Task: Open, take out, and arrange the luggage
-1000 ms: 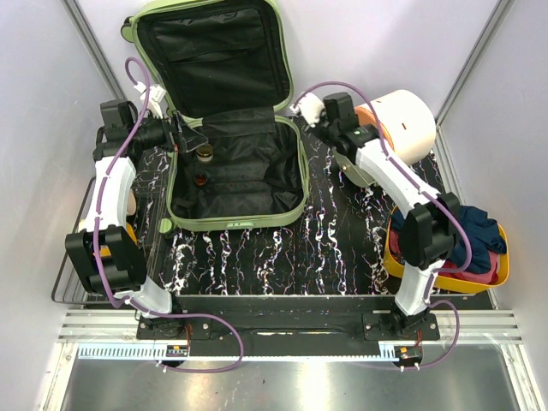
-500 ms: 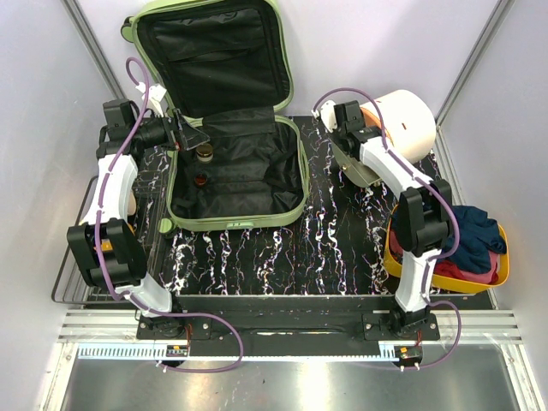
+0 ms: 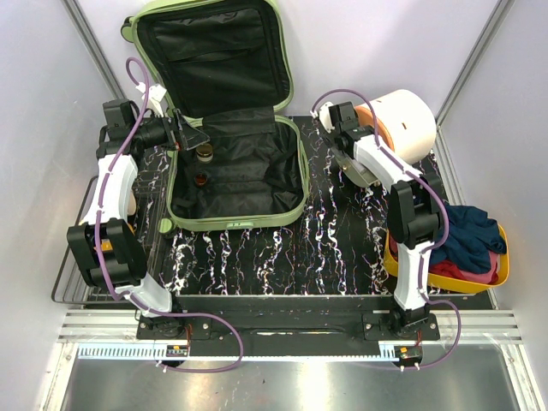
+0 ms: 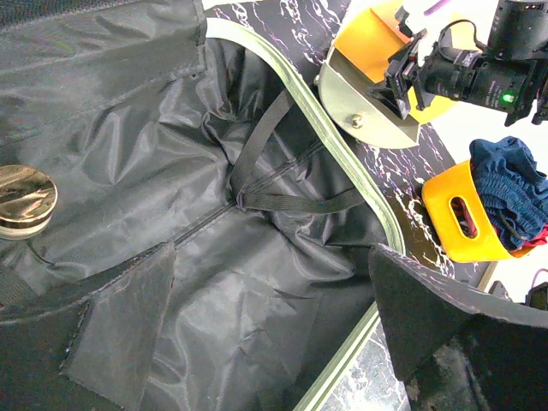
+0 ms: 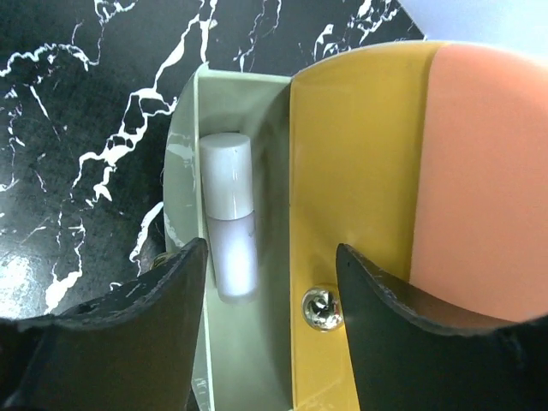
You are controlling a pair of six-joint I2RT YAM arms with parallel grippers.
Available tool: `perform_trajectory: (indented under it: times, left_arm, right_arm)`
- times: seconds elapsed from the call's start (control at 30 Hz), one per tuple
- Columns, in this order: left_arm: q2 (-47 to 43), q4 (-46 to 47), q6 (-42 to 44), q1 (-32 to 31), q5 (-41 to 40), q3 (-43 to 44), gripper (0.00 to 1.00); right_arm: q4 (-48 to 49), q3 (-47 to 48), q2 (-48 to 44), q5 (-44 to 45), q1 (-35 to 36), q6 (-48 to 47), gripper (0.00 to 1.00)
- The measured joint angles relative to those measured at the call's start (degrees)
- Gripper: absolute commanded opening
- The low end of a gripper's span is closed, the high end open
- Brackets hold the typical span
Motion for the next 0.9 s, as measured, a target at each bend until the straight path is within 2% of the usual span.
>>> perform_trajectory:
  times: [0.07, 0.13, 0.23, 0.43, 0.6, 0.73, 0.9]
  left_arm:
    - [0.0, 0.0, 0.0, 0.0, 0.0, 0.0, 0.99]
    - [0.1, 0.0, 0.0, 0.0, 0.0, 0.0, 0.99]
    - [0.2, 0.0, 0.0, 0.0, 0.0, 0.0, 0.99]
    - [0.7, 0.1, -0.4, 0.0, 0.0, 0.2, 0.99]
    - [1.0, 0.1, -0.5, 0.0, 0.0, 0.2, 0.99]
    - [1.0, 0.0, -0.5, 0.0, 0.0, 0.3, 0.99]
    - [1.0, -0.4, -0.4, 0.0, -0.1, 0.6, 0.99]
  right_arm:
    - [0.0, 0.5, 0.0, -0.4, 0.0, 0.2, 0.6]
    - [-0.2, 0.9, 0.0, -2.0, 0.0, 0.4, 0.45]
    - [-1.8, 0.9, -0.2, -6.7, 0.0, 0.8, 0.37]
    - [-5.4, 0.9, -0.3, -14.1, 0.7, 0.9, 0.3]
    - [-6.6, 0.9, -0.2, -14.7, 1.8, 0.4, 0.2]
    - [-4.2, 0.0, 1.4, -8.1, 2.1, -2.3, 0.2]
    - [2.4, -6.1, 3.9, -1.6, 1.0, -9.1, 0.2]
